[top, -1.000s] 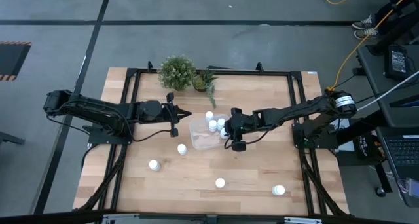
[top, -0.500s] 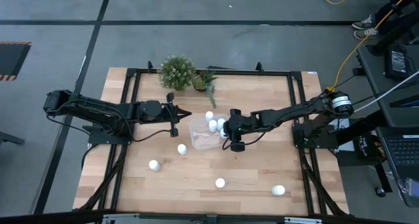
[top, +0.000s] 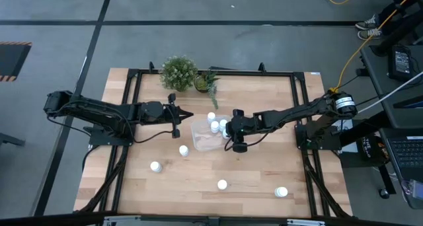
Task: Pick and place pill bottles into a basket
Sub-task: Put the white pill bottle into the transparent bin
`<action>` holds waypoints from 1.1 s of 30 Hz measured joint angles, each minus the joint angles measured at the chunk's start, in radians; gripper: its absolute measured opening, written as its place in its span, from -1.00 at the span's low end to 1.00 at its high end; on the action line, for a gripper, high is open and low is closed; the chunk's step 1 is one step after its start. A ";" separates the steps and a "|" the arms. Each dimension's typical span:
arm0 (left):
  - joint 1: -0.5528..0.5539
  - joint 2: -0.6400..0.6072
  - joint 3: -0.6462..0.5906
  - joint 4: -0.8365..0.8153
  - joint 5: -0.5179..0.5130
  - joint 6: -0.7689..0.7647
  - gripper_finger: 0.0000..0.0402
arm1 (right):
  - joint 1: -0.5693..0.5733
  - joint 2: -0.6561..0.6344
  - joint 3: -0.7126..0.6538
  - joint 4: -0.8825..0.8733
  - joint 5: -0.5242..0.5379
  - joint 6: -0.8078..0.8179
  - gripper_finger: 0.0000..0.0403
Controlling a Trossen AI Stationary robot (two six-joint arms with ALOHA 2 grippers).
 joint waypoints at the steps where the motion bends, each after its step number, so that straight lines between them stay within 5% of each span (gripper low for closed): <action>1: 0.000 0.000 0.000 0.000 0.000 0.000 -0.96 | 0.000 0.000 0.000 -0.001 0.000 0.000 -0.14; 28: 0.000 0.000 0.000 0.000 0.000 0.000 -0.97 | 0.000 -0.001 0.000 -0.001 -0.002 0.004 -0.25; 33: 0.000 0.000 0.000 0.000 0.000 0.000 -0.95 | 0.000 -0.001 0.000 -0.001 -0.002 0.004 -0.09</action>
